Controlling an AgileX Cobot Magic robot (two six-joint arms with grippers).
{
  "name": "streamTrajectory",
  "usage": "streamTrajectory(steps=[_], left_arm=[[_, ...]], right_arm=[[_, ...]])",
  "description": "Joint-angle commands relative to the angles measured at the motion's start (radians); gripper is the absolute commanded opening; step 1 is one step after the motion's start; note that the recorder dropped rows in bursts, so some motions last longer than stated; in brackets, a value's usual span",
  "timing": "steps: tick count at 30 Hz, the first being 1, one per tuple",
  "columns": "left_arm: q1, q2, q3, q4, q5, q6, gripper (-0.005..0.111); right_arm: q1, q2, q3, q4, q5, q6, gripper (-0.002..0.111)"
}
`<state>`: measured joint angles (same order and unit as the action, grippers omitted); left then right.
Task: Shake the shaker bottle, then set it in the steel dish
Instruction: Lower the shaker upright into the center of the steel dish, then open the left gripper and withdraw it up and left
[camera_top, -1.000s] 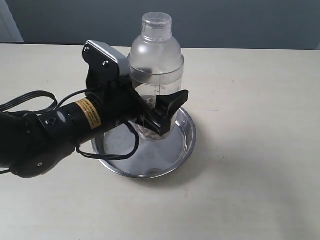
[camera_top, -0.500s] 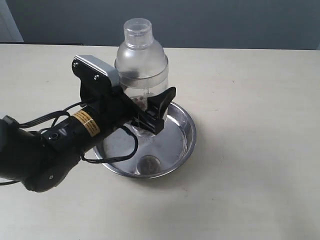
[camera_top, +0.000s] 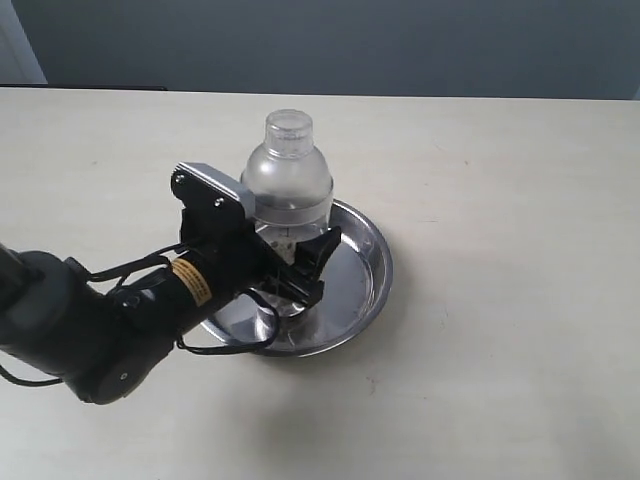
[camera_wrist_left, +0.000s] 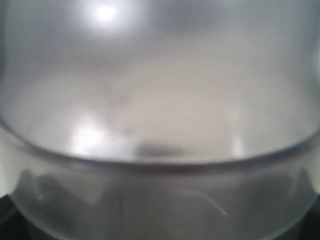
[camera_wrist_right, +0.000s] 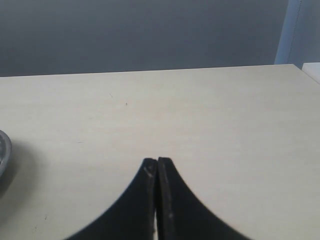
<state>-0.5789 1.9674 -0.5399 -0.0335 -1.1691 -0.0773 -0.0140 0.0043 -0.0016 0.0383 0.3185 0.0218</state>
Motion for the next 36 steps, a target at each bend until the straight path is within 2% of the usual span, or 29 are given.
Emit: streamTrajectory(steps=[1, 3, 5, 7, 8, 10, 13, 24, 36], left_arm=[[-0.001, 0.023, -0.002, 0.045, -0.052, -0.039, 0.004], [-0.001, 0.023, -0.002, 0.054, -0.052, -0.024, 0.021], [0.001, 0.023, -0.002, 0.045, -0.052, -0.009, 0.065], [0.012, 0.023, -0.002, 0.055, -0.052, -0.007, 0.095], [0.023, 0.023, -0.002, 0.086, -0.052, -0.013, 0.105], [0.042, 0.023, -0.002, 0.184, -0.052, -0.018, 0.105], [0.063, 0.023, -0.002, 0.230, -0.052, -0.027, 0.105], [0.127, -0.015, 0.002, 0.267, -0.052, -0.054, 0.105], [0.130, -0.191, 0.002, 0.339, -0.052, -0.061, 0.105]], right_arm=[[0.004, -0.004, 0.002, -0.002, -0.012, -0.002, -0.001], [0.004, -0.004, 0.002, -0.002, -0.012, -0.002, -0.001], [0.004, -0.004, 0.002, -0.002, -0.012, -0.002, -0.001], [0.004, -0.004, 0.002, -0.002, -0.012, -0.002, -0.001], [0.004, -0.004, 0.002, -0.002, -0.012, -0.002, -0.001], [0.004, -0.004, 0.002, -0.002, -0.012, -0.002, -0.001], [0.004, -0.004, 0.002, -0.002, -0.012, -0.002, -0.001], [0.004, -0.004, 0.002, -0.002, -0.012, -0.002, -0.001], [0.004, -0.004, 0.002, -0.002, -0.012, -0.002, -0.001]])
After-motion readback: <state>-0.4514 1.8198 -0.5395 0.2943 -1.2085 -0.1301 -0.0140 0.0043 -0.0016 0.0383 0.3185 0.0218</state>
